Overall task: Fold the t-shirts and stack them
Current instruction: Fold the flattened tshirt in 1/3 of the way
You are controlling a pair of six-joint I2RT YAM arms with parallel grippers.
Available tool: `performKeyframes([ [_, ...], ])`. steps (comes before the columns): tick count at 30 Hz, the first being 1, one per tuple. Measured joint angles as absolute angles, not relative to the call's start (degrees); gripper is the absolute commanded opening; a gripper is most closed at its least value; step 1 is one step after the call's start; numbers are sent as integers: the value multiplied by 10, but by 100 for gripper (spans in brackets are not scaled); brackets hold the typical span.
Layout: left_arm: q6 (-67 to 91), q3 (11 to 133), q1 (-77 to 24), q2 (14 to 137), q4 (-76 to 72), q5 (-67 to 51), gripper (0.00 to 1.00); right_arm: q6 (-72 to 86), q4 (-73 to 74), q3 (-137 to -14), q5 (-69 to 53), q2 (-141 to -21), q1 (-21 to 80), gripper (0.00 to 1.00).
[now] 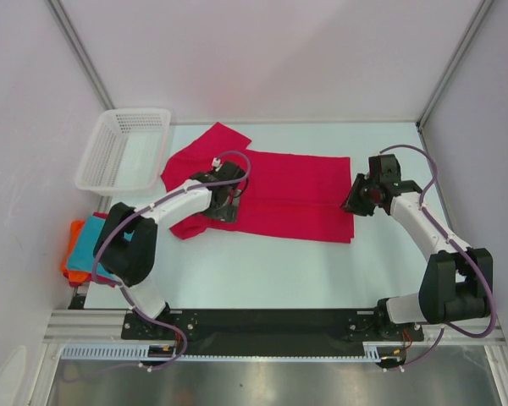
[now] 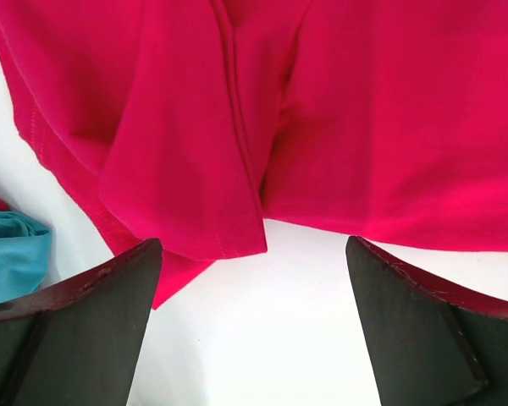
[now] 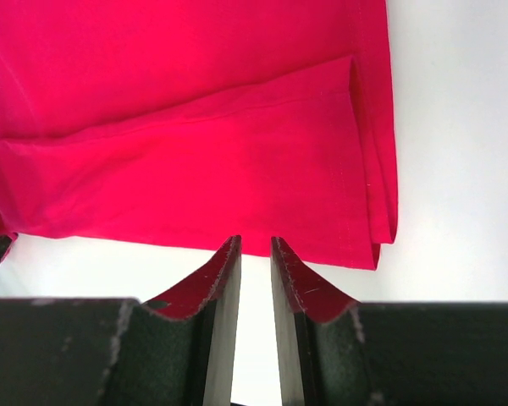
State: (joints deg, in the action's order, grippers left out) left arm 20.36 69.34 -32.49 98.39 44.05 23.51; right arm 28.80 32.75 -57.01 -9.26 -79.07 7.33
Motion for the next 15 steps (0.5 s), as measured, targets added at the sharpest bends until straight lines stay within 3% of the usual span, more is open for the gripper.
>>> performKeyframes([
  [9,206,692,-314,997,444,246,91,286,328,-570,-92,-791,73,26],
  [15,210,677,-288,1001,453,255,73,284,329,-567,-92,-787,68,26],
])
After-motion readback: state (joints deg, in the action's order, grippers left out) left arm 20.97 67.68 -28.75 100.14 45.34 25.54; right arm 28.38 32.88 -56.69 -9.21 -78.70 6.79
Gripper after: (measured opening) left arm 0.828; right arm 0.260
